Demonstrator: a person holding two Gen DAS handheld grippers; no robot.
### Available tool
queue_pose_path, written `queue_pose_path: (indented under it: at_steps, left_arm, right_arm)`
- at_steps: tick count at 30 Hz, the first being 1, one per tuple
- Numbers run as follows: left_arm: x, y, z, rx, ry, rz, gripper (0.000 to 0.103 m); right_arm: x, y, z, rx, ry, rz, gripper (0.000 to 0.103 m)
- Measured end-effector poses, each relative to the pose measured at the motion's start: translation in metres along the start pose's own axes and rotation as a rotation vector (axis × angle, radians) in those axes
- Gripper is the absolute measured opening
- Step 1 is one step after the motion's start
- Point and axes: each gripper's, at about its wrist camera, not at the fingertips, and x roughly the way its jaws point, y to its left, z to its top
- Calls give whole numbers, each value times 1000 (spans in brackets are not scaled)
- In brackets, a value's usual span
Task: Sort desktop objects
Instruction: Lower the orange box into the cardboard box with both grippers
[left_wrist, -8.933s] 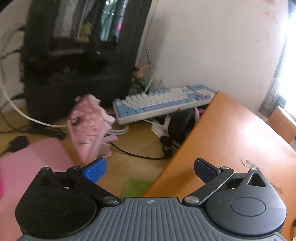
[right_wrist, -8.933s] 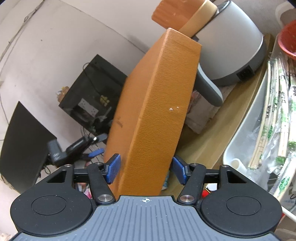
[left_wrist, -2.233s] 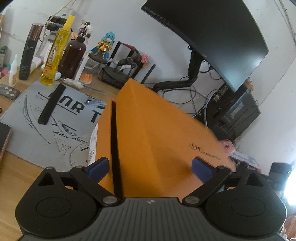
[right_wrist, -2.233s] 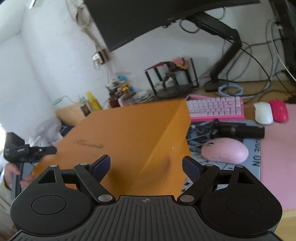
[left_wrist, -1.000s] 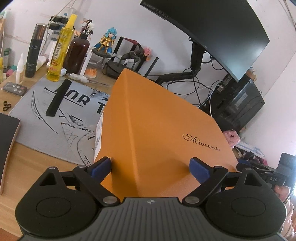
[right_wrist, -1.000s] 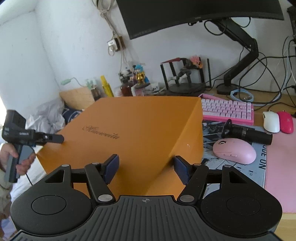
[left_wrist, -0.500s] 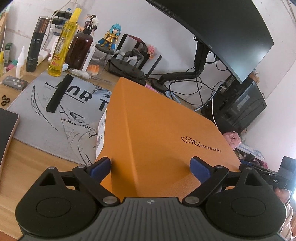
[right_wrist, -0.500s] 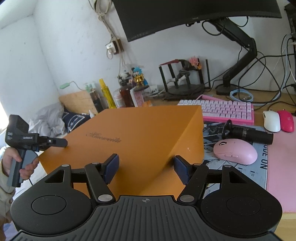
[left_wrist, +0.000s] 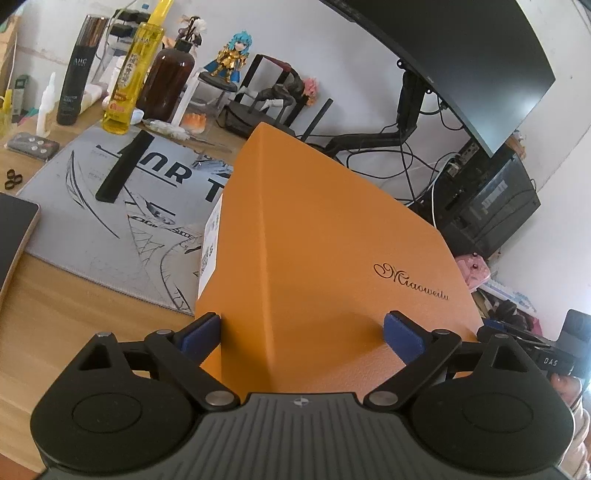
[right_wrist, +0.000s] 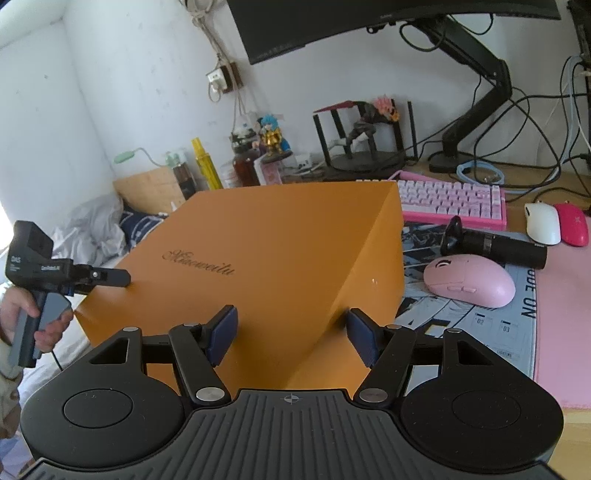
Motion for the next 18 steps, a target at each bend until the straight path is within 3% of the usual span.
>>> queue_pose_path:
  at_steps: [8, 14, 18]
  left_arm:
    - [-1, -7, -7, 28, -29, 43, 95]
    - [2, 3, -11, -31, -34, 15, 95]
    - [1, -2, -14, -13, -55, 40, 95]
  right_arm:
    - [3, -3, -7, 17, -7, 2, 68]
    - [6, -7, -10, 36, -7, 0, 67]
    - [7, -10, -14, 63, -19, 6, 68]
